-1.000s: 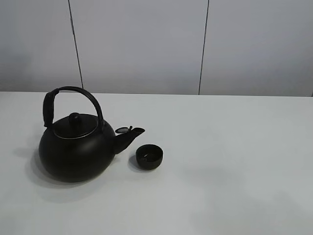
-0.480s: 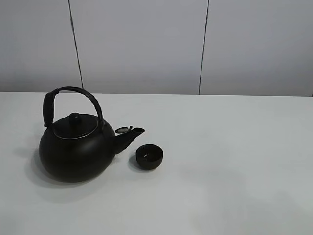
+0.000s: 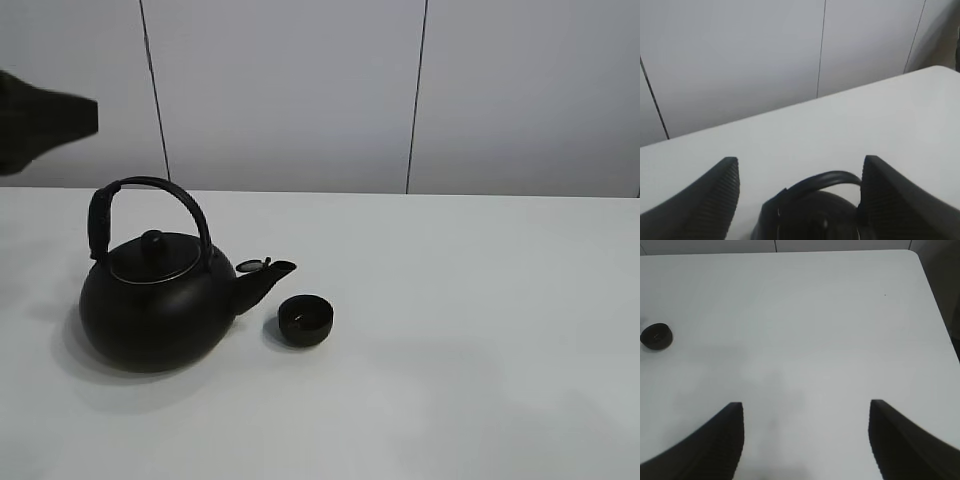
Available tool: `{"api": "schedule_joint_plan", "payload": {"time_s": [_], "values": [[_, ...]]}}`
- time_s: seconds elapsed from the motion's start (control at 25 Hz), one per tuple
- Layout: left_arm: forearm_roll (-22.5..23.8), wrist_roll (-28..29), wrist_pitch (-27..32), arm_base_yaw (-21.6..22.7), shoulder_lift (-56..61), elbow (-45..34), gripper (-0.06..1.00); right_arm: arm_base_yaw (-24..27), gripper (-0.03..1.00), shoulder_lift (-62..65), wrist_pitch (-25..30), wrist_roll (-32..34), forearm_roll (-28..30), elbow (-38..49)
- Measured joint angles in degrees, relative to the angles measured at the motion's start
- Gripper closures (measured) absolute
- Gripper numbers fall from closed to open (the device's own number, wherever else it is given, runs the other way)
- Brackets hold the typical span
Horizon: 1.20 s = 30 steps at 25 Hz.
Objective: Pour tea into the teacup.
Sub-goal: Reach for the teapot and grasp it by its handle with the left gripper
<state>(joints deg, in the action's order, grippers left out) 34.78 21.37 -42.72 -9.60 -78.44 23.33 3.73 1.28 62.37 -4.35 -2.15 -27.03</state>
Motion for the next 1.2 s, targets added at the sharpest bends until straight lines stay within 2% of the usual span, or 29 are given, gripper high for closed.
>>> {"api": "schedule_joint_plan", "payload": {"time_s": [0.12,0.32,0.44,0.64,0.88,1.12,1.2], "values": [[-2.42,-2.69,-3.80,0.00,-5.19,-0.78,0.44,0.00,0.48,0.00,0.00,0.00,0.00,0.00],[-11.30,-9.30,-8.10,-0.16,-11.97,-2.14,0.44,0.00,0.48,0.00,0.00,0.00,0.00,0.00],[-15.03,-12.75,-11.13,-1.44,-15.15,-2.48,0.44,0.00,0.48,0.00,0.00,0.00,0.00,0.00],[-18.35,-15.13,-15.89,-4.10,-19.70,-2.48,0.44,0.00,0.48,0.00,0.00,0.00,0.00,0.00],[-22.28,-18.41,-21.39,-4.27,-25.73,-1.31,0.45,0.00,0.48,0.00,0.00,0.00,0.00,0.00],[-23.30,-21.71,-22.32,-4.27,-29.46,1.11,0.45,0.00,0.48,0.00,0.00,0.00,0.00,0.00],[-23.42,-22.30,-22.39,-4.27,-30.10,1.22,0.48,0.00,0.48,0.00,0.00,0.00,0.00,0.00]]}}
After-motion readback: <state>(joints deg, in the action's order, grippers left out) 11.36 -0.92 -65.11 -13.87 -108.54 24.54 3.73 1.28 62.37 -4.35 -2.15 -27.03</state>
